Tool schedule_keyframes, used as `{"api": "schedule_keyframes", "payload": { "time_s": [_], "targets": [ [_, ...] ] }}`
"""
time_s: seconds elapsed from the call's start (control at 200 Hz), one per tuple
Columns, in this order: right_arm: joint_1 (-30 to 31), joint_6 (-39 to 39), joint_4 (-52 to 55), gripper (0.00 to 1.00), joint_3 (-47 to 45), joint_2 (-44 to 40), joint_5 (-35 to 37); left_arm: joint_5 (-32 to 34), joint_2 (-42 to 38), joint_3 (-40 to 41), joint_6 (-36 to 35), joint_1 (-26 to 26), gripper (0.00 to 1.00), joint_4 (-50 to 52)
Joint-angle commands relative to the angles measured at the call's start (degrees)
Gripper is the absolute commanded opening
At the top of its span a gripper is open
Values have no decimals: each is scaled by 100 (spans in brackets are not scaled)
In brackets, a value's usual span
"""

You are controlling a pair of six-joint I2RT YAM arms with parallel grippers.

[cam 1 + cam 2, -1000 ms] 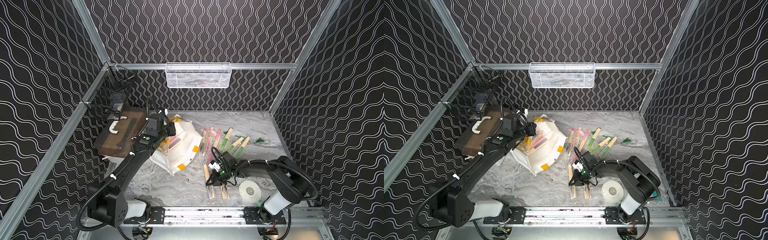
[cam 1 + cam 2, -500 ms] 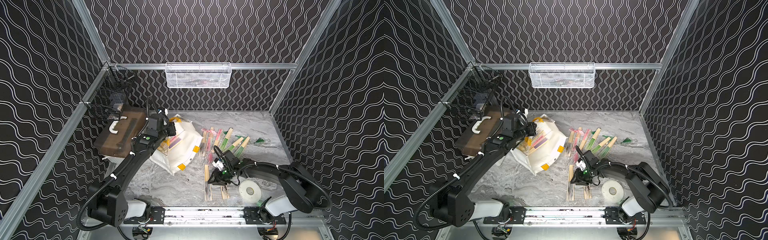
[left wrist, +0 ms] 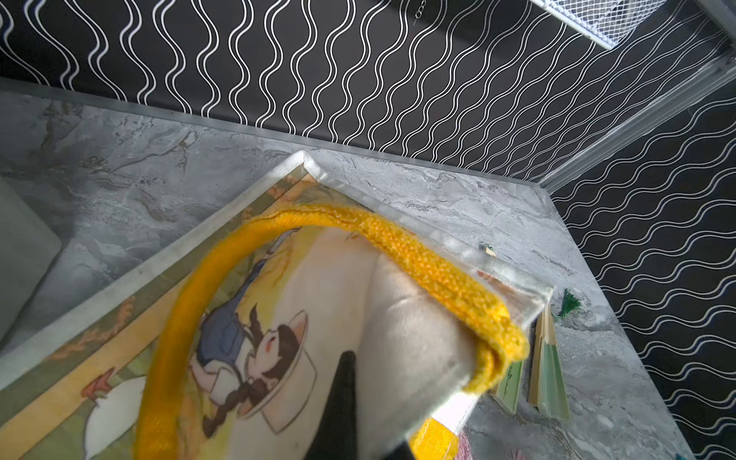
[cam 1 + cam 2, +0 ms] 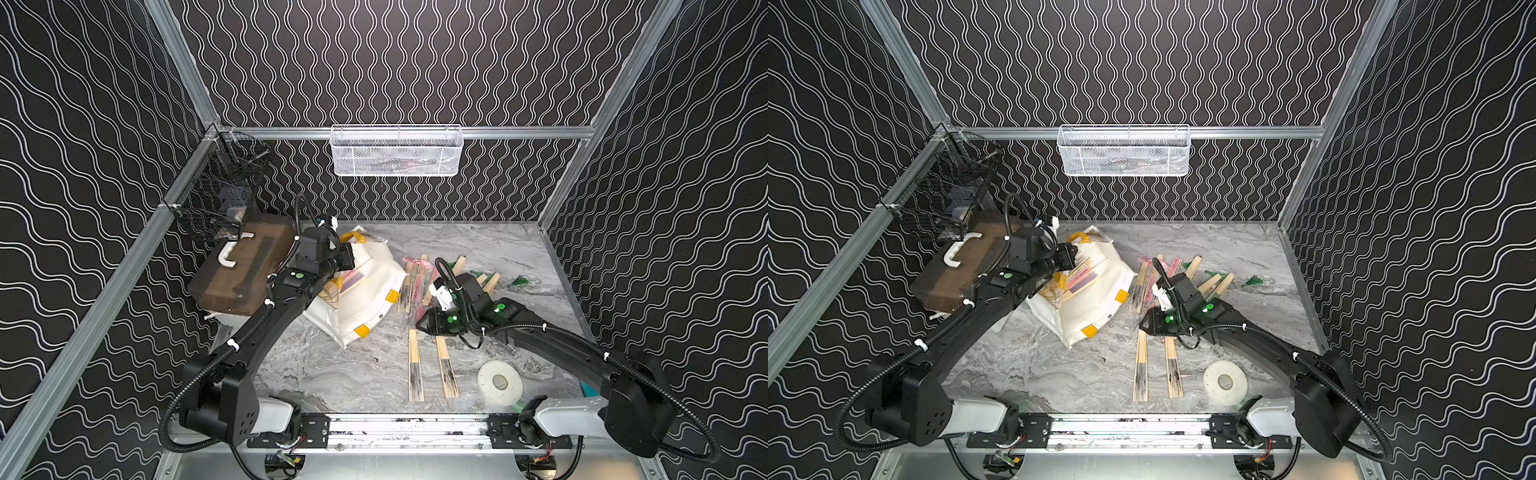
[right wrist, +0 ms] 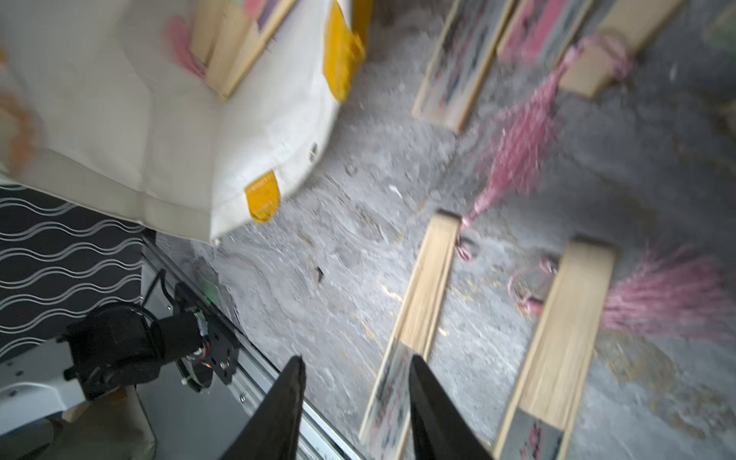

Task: Take out the folding fans from the tote bags
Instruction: Place the folding fan at the center of the board, then pick up the folding fan from the canvas bag.

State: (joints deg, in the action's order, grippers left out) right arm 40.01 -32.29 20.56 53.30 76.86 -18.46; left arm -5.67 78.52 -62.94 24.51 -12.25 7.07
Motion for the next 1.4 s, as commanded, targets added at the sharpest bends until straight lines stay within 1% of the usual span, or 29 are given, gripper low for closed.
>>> {"api": "schedule_keyframes", "payload": {
  "time_s": [0.0,0.05,0.125,0.21,0.335,0.531,0.681,0.701,0.811,1.287,1.397],
  "targets": [
    [-2,-135,-1289,44,241,313,-82,158,7,-9,245,2,0,-279],
    [-1,-255,-1721,43,399,582,-307,204,-8,9,339,4,0,-320],
    [15,-410,-2144,43,688,1047,-463,315,-3,51,525,3,0,-384],
    [67,-594,-2577,42,894,1490,-351,414,-19,124,732,2,0,-494],
    [176,-974,-3445,42,925,1988,-233,462,20,141,942,-21,0,-562],
    [344,-1459,-4150,42,1011,2668,54,641,51,67,1038,-238,0,-672],
    [391,-1703,-4314,42,1121,3161,218,792,95,-54,1020,-450,0,-665],
    [398,-1718,-4314,42,1293,3222,256,811,93,-60,1017,-489,0,-676],
    [411,-1857,-4303,41,1466,3558,408,856,120,-104,1012,-606,0,-676],
    [502,-2214,-4523,41,1892,4676,623,936,80,8,1123,-839,0,-771],
    [509,-2333,-4859,41,1896,4883,696,913,80,-12,1131,-875,0,-743]
  ]
}}
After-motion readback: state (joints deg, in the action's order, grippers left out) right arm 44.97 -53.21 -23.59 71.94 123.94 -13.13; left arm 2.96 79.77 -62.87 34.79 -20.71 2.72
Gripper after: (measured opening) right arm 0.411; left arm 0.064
